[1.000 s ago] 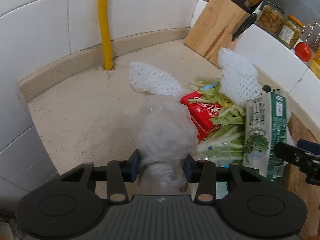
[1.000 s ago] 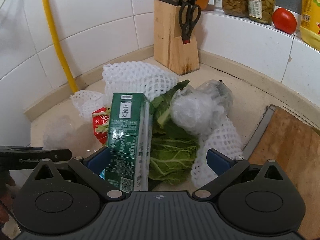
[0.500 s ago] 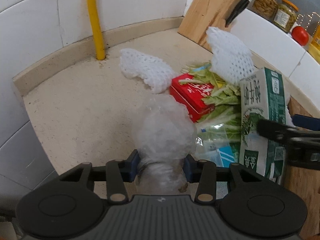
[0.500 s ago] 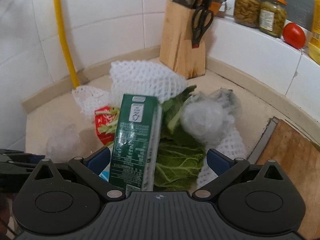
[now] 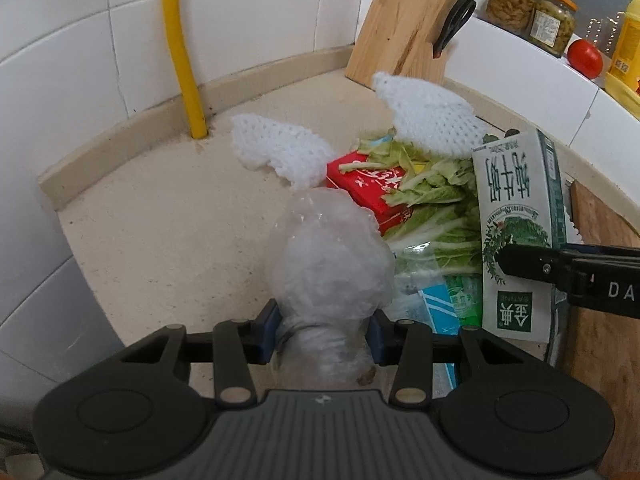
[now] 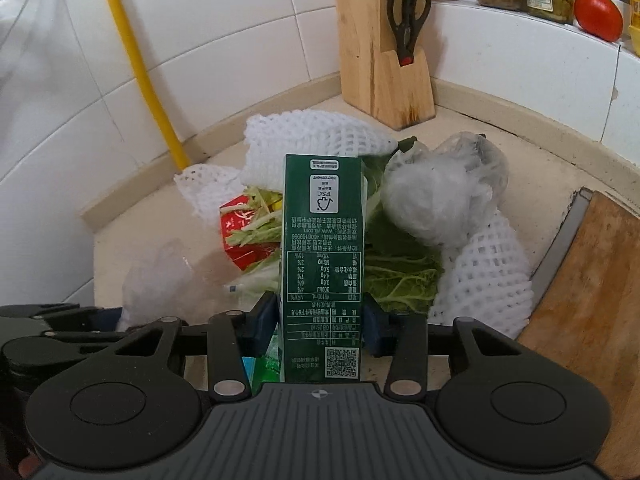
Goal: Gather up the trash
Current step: 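Carry the plastic bag and milk carton down over the black trash bin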
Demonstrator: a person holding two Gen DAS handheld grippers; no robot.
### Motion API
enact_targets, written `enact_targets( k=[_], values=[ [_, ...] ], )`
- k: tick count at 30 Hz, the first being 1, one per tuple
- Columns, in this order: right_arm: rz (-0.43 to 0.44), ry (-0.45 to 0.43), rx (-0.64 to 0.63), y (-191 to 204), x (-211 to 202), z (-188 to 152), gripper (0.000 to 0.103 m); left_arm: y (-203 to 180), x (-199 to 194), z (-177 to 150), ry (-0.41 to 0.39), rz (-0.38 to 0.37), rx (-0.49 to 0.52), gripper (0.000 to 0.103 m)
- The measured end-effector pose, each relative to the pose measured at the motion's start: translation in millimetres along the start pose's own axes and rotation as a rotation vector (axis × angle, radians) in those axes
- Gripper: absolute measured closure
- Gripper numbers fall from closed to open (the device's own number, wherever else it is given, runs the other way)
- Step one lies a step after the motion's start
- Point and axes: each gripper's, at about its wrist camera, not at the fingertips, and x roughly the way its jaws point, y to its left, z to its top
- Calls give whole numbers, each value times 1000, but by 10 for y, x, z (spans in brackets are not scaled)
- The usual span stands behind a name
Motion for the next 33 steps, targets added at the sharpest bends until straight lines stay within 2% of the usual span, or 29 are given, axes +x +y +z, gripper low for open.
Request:
enact_targets(
  k=[4,10,15,23,27,33],
  values=[
    [54,-14,50,-92,-101,2,52,4,-105,-27,-9,-6,-23,65],
    [49,-49,78,-122,-292,-24,52,38,-272,-96,-41,-23,-22,65],
    [14,-62,58,20,-407,-74,52,91,-375,-132,-53,-49,-34,65],
    [12,-121,26,310,-672,-61,52,245,-601,-176,-109,-81,-39,65],
    [35,-116,-2,485,-674,-66,52,383,-683,-210,-126,-77,-63,65],
    [102,-89,-63,852,-567,-38,53,666,-785,-318,-137,-30,-115,65]
  ],
)
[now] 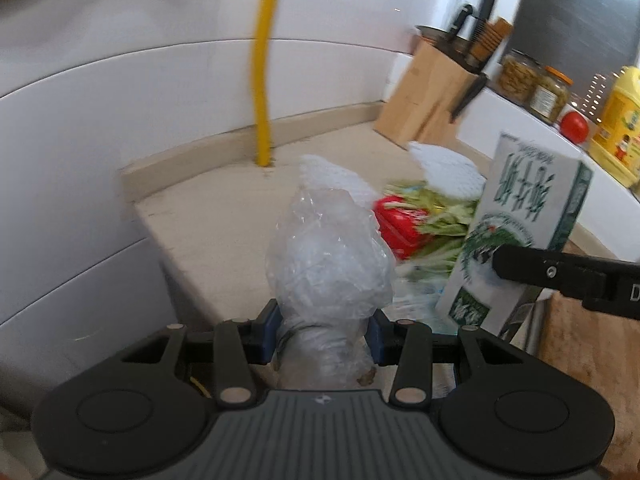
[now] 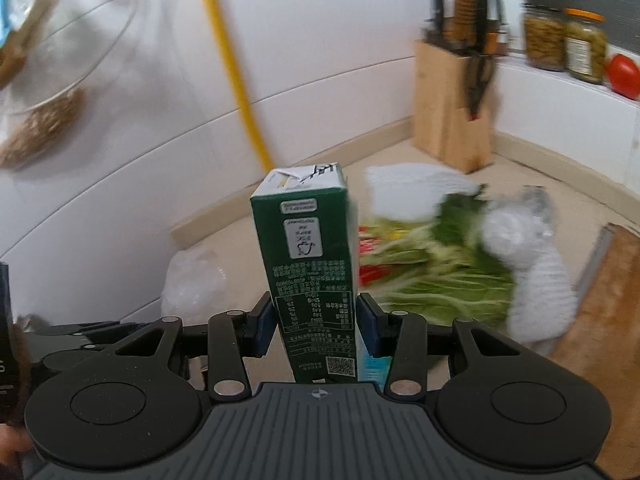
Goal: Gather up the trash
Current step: 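Carry the plastic bag and milk carton down over the black trash bin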
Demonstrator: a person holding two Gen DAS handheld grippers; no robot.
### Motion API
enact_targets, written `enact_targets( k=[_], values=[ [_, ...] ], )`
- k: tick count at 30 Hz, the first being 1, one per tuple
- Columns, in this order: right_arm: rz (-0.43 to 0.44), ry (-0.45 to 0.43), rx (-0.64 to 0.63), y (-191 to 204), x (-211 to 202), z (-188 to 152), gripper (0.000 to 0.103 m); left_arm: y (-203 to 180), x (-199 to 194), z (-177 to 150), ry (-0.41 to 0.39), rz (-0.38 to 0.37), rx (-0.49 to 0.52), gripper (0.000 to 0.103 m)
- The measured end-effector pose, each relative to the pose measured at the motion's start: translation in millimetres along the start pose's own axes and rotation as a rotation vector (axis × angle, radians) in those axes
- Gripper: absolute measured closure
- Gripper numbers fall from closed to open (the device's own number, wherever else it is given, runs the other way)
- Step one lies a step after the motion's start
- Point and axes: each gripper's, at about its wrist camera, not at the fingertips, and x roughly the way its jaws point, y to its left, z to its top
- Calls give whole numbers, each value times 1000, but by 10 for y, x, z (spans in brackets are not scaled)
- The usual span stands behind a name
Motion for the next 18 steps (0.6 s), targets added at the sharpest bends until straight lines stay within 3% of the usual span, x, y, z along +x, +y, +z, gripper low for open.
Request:
enact_targets(
  k=[18],
  values=[
    [301,190,-185,1266,831,-75,58,1139,-328,-364,-3,240,-231,65]
  ],
)
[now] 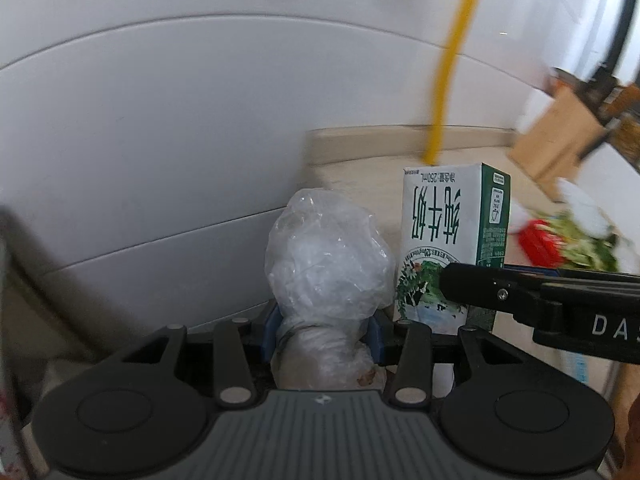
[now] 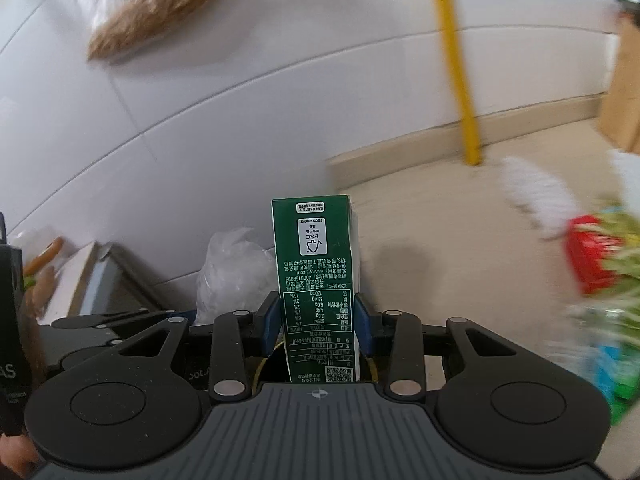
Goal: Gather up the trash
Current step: 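Carry the plastic bag and milk carton down over the black trash bin, then open both tools to drop the bag and carton into the bin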
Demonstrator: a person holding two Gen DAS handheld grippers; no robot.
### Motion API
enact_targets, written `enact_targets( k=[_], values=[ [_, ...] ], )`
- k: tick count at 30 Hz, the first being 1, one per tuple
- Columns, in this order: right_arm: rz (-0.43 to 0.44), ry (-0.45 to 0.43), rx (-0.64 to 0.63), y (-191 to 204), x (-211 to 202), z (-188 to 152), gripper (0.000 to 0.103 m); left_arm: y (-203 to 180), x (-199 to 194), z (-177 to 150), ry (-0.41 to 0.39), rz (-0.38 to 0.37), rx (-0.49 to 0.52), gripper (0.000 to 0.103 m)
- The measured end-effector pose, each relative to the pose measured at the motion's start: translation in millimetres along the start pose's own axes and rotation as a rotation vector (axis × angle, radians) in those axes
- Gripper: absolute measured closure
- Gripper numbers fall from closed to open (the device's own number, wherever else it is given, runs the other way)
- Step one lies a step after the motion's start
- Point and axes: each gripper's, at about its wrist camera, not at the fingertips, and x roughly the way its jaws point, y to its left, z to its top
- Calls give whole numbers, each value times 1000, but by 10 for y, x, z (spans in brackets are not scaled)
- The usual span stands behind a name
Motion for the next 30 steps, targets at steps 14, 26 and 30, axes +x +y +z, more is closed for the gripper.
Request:
enact_targets(
  k=[14,26,30],
  values=[
    [42,156,-56,290,626,-32,58,444,373,-219,110,136,-60,64],
    [6,254,-50,305,1049,-108,58,537,714,-253,196,184,-52,64],
    [-6,270,-48,309,1157,-129,58,590,787,-277,213,189,-60,63]
  ],
)
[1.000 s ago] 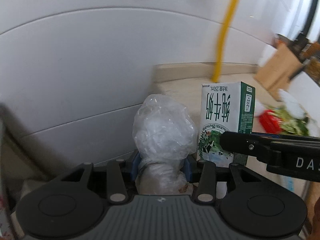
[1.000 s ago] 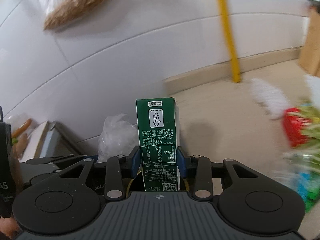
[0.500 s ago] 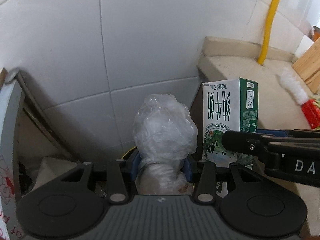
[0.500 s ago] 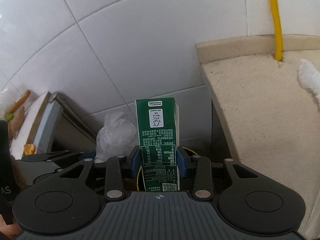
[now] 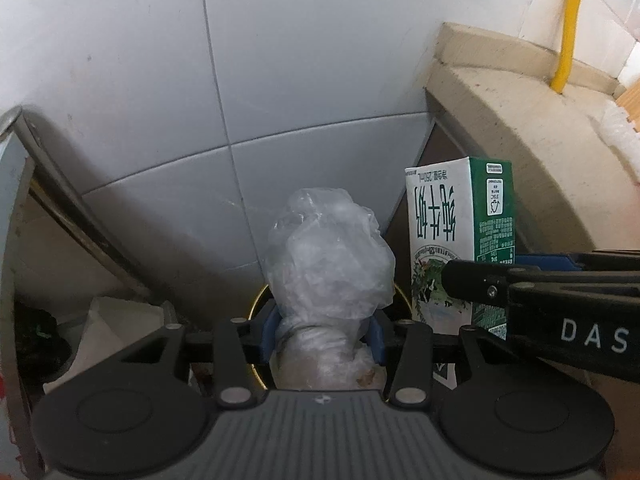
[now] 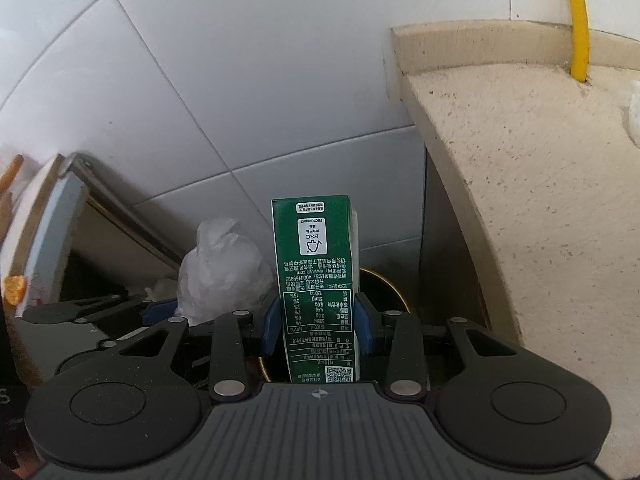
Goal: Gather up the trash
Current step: 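Open both tools to drop the bag and carton into the bin, then move both open tools back up to the countertop clutter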
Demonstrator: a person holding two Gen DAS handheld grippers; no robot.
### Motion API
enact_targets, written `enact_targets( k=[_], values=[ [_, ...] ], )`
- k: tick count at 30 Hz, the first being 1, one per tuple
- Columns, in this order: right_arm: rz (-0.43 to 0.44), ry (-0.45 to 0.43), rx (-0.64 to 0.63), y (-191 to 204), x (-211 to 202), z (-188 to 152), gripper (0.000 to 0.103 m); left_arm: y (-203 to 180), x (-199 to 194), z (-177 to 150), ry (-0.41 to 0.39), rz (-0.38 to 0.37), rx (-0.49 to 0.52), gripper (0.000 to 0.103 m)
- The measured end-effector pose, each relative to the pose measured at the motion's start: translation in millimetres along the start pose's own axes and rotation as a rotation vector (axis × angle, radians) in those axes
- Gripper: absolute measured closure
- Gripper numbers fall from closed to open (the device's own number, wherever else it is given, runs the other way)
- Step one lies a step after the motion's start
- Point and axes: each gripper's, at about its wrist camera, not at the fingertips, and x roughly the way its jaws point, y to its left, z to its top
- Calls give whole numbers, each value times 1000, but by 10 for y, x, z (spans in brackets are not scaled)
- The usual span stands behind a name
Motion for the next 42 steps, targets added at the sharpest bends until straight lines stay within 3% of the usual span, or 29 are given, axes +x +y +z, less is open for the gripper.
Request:
enact_targets(
  k=[8,19,31,42],
  values=[
    [-16,35,11,-2,195,14,57,33,103,-6,26,2,-7,59],
    [-49,47,48,-127,357,41,51,57,231,-1,59,9,-4,39],
    [-21,-20,94,-176,-37,-48,44,83,-14,38,26,-15,-63,39],
    [-35,-106,99,-199,-523,-143,37,-198,-420,-1,-38,-50,13,38]
  ],
)
